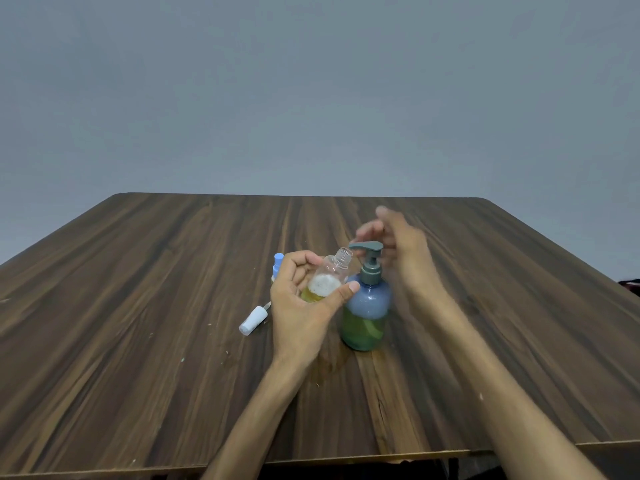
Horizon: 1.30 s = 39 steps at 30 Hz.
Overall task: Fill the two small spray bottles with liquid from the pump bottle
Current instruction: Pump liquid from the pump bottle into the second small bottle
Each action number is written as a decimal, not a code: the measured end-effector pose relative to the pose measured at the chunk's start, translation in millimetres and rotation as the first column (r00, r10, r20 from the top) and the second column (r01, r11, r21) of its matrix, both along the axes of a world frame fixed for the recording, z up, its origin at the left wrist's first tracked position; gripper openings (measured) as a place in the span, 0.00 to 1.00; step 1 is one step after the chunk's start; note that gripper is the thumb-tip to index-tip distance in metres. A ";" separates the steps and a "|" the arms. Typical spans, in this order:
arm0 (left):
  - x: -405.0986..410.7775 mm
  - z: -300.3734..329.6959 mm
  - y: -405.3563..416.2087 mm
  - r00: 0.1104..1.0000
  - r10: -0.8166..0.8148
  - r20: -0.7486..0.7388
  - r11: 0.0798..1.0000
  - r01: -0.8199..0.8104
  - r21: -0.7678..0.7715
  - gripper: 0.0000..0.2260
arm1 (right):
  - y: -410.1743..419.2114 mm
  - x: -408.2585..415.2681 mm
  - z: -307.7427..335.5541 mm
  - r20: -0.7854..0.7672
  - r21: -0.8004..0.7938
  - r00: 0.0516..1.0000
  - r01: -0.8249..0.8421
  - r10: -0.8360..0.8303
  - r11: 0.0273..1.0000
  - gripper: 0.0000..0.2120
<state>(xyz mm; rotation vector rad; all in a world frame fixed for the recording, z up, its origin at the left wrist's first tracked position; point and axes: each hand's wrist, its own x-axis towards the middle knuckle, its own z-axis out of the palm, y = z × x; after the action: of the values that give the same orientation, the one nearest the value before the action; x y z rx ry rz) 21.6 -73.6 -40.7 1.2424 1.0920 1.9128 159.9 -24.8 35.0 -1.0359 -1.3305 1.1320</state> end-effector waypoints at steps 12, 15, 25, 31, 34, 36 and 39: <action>-0.4 0.1 0.4 1.000 -0.014 0.002 1.000 0.014 -0.011 0.22 | 27.7 -30.3 30.2 0.780 -0.110 0.604 -0.126 0.164 0.986 0.18; 0.9 -0.2 -0.3 1.000 -0.026 -0.003 0.999 0.026 -0.019 0.22 | 27.2 -29.0 34.9 0.769 -0.099 0.622 -0.111 0.147 0.989 0.18; -0.5 -2.1 1.2 1.000 -0.015 -0.005 0.999 0.015 -0.033 0.23 | 33.9 -31.1 33.6 0.831 -0.117 0.524 -0.158 0.184 0.980 0.15; -0.8 -3.5 1.9 1.000 -0.023 -0.007 0.999 0.022 -0.047 0.23 | 36.3 -30.3 29.3 0.834 -0.134 0.515 -0.157 0.197 0.978 0.17; -1.3 -3.7 2.4 1.000 -0.015 -0.008 0.999 0.015 -0.040 0.23 | 37.5 -31.3 32.6 0.829 -0.120 0.529 -0.145 0.179 0.982 0.14; -0.7 -3.6 4.1 1.000 -0.020 -0.017 0.998 0.019 -0.057 0.23 | 38.9 -30.6 26.0 0.841 -0.116 0.509 -0.164 0.185 0.980 0.14; -1.7 -3.7 3.4 1.000 -0.013 -0.008 0.997 0.013 -0.073 0.23 | 40.7 -29.6 24.0 0.866 -0.094 0.473 -0.161 0.160 0.982 0.17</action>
<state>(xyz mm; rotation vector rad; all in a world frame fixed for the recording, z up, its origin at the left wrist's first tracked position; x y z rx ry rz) 20.0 -70.3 -44.4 1.2156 1.1452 1.8431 130.3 15.8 59.0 -1.6257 -2.2831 0.6893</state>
